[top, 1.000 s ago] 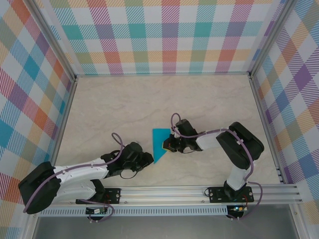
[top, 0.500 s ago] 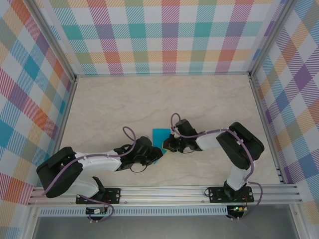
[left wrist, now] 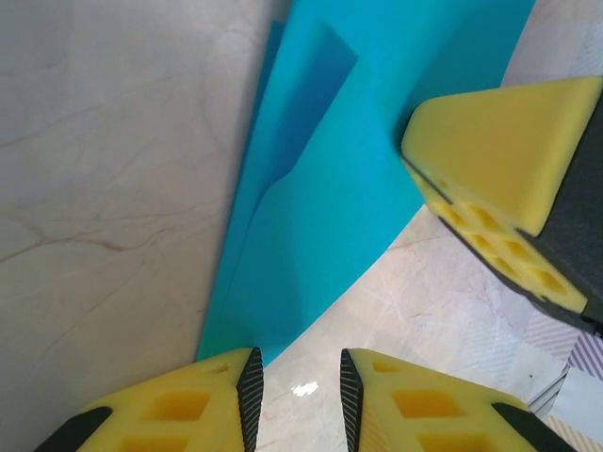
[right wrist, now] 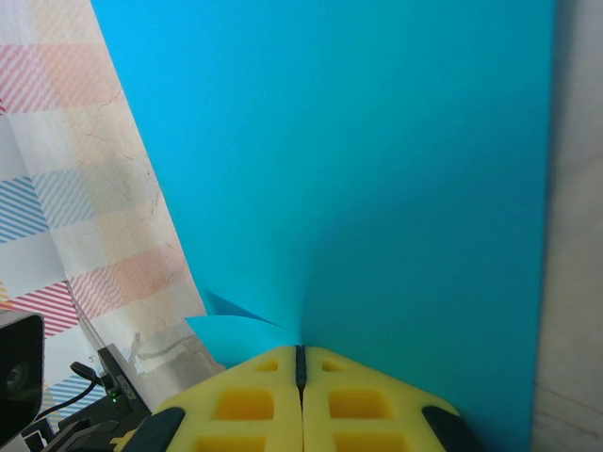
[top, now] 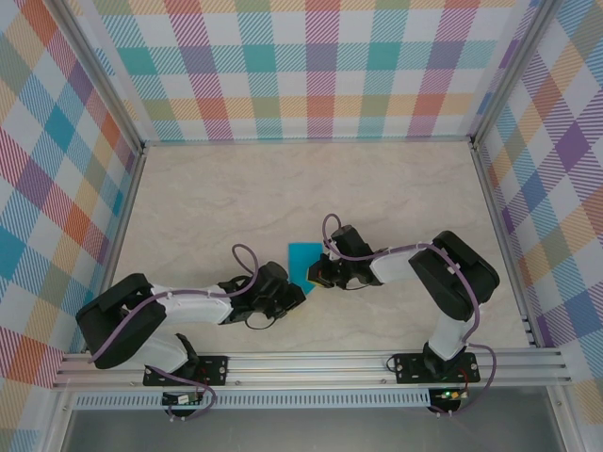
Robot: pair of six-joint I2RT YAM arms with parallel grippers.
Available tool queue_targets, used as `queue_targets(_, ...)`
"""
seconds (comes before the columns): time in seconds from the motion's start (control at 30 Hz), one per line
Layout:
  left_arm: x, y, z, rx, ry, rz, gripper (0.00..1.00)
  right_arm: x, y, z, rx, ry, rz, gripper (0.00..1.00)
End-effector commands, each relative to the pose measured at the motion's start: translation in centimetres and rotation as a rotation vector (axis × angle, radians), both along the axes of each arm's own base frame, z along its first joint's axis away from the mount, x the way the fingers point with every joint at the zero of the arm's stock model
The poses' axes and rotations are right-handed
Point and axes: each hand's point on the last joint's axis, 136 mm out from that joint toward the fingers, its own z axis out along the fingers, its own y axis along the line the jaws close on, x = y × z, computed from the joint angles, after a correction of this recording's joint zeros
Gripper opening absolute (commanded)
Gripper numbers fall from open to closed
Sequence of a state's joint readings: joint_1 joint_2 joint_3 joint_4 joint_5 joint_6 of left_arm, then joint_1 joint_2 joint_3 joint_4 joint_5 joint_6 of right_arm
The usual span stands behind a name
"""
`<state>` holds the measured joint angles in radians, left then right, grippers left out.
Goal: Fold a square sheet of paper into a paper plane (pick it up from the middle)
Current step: Third fold the triangle at the center of the table.
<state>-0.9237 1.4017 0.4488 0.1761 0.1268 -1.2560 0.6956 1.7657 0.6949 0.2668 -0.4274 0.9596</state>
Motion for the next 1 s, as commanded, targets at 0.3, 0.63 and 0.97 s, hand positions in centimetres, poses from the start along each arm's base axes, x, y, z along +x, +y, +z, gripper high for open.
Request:
queue_targets(0.3,-2.4,3.0,-0.3,0.109,0.035,-0.069,0.32,-2.0,-3.4,-4.2,-0.192,0.107,-0.050,0.07)
queue_targets(0.63,1.0,2.4,3.3,0.114,-0.092,-0.041,0.31,-0.3,-2.0,1.8,-0.119,-0.003,-0.027,0.19)
queue_targets(0.97,4.0,0.0,4.7,0.102,-0.137,-0.087,0.27,0.5,-6.6,3.1,-0.142,0.006,-0.153,0.43)
